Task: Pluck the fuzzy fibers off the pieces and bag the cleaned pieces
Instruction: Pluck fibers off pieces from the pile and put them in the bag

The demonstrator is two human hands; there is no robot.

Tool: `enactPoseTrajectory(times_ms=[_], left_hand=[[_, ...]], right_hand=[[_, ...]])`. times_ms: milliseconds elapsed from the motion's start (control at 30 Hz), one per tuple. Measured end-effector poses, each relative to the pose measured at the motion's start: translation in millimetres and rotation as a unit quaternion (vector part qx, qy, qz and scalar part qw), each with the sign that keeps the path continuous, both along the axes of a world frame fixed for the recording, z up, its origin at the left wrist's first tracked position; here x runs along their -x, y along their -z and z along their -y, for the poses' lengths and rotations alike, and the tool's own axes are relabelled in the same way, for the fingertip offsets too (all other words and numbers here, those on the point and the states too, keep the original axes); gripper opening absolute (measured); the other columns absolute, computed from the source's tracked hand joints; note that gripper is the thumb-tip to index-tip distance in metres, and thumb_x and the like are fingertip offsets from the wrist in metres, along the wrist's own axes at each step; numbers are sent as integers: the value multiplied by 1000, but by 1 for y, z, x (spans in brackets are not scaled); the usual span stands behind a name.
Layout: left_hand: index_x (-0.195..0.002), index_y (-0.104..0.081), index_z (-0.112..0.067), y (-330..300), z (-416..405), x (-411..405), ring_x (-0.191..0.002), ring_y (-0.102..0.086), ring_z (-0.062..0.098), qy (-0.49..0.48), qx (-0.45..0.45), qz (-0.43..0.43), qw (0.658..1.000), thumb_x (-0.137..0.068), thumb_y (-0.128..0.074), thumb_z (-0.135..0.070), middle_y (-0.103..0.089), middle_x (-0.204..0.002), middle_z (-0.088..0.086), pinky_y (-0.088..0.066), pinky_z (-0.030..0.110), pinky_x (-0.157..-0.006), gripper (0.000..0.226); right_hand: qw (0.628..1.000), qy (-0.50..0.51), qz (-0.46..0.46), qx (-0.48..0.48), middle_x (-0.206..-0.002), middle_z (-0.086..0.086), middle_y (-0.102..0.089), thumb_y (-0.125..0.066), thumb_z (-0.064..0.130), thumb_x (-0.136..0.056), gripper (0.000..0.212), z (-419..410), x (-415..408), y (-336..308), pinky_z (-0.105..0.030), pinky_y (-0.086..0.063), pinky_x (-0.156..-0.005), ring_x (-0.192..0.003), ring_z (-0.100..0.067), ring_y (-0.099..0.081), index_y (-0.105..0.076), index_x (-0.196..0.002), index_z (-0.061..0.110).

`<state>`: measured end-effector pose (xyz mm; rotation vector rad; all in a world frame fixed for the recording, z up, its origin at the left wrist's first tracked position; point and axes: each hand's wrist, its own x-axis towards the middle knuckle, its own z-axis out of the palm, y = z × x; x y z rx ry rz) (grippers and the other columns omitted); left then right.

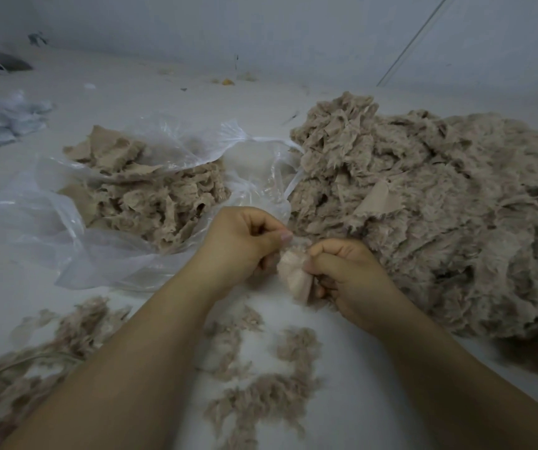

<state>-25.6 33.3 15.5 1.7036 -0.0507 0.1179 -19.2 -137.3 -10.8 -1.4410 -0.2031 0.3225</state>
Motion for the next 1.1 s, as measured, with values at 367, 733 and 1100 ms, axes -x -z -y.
enactPoseTrajectory(times_ms=[367,733,1100], left_hand=[[-67,-64,-7,-6,-17,4,-31,-48,18,185,-106,-152,965,-65,-80,-51,-63,-54,13,-28,21,-37,47],[-97,-58,8,-4,-1,6,-57,-62,31,198,69,-144,967,-96,-56,-17,-62,-78,30,-49,30,-45,25],[-96,-53,14,-2,-7,7,-41,-61,25,261,39,-177,948,-78,-71,12,-63,-65,25,-50,26,-38,26]], right_hand=[[997,29,-32,-66,-77,-22,-48,-71,28,-73,16,-2,3,-3,-20,-39,-43,-57,-19,-38,-76,-70,13],[997,9,-16,-71,-60,-8,-64,-68,27,-80,16,0,3,-2,-19,-40,-43,-49,-15,-55,-72,-70,15],[995,51,-32,-81,-68,-18,-49,-69,26,-80,35,-1,2,0,-25,-42,-47,-48,-17,-44,-64,-87,-8]])
